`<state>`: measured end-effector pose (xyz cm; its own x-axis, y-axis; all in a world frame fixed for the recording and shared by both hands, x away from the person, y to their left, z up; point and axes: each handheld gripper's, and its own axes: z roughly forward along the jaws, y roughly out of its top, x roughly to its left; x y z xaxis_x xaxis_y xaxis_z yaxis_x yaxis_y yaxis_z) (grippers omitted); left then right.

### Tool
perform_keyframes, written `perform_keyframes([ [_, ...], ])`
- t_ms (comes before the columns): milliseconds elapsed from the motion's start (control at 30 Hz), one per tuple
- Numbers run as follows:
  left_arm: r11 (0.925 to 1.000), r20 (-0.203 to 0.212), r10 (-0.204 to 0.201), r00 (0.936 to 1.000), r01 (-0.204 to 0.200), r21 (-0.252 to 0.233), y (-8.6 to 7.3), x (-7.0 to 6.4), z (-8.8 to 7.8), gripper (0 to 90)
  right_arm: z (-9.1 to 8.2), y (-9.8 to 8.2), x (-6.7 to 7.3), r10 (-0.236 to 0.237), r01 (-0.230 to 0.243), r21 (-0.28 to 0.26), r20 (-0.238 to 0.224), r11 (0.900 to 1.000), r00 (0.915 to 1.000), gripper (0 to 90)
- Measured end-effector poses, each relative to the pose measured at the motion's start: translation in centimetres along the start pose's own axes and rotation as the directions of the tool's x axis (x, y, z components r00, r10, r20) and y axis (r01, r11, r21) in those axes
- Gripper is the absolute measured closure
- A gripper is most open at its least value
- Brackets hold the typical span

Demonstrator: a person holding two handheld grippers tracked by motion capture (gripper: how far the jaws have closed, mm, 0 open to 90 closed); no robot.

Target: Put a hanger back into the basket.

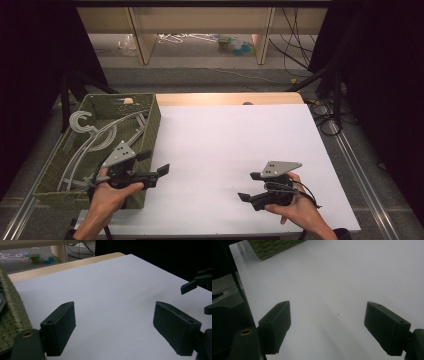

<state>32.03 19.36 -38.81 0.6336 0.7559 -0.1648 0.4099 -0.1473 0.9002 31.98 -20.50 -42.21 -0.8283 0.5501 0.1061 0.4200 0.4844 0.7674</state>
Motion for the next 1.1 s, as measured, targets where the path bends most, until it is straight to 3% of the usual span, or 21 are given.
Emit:
perform_keyframes([
  [133,0.9976,0.026,0.069,0.9973,-0.069,0.006,-0.6,-0.9,0.8,16.5,0.2,-0.1,0.0,-0.001,0.001,-0.012,0.006,1.0,1.0,22.4],
  [200,0.9986,0.056,0.053,0.997,-0.053,-0.005,-1.2,-1.4,1.3,16.5,0.3,-0.1,0.0,0.002,-0.002,-0.018,0.004,1.0,1.0,22.4],
  [333,0.9945,0.058,0.105,0.9928,-0.105,-0.001,-2.4,-2.1,1.6,16.5,0.3,-0.1,0.2,0.005,-0.004,-0.032,0.007,0.999,1.0,22.2],
  [467,0.994,0.075,0.108,0.9913,-0.106,-0.025,-3.7,-2.6,1.9,16.4,0.2,-0.2,0.5,0.004,-0.003,-0.063,0.015,0.998,0.9999,21.5],
  [700,0.9918,0.056,0.127,0.9903,-0.127,-0.008,-4.9,-2.9,1.5,16.4,0.0,-1.4,1.1,0.014,-0.014,-0.09,0.001,0.996,0.9999,19.7],
  [933,0.9908,0.052,0.134,0.9896,-0.133,-0.021,-5.2,-3.0,1.0,16.5,-0.3,-2.7,1.8,0.029,-0.028,-0.1,0.016,0.995,0.9994,18.5],
  [1100,0.9898,0.053,0.141,0.9886,-0.139,-0.029,-5.2,-3.1,0.9,16.4,-0.4,-2.9,2.1,0.012,-0.01,-0.108,0.025,0.994,0.9996,18.2],
])
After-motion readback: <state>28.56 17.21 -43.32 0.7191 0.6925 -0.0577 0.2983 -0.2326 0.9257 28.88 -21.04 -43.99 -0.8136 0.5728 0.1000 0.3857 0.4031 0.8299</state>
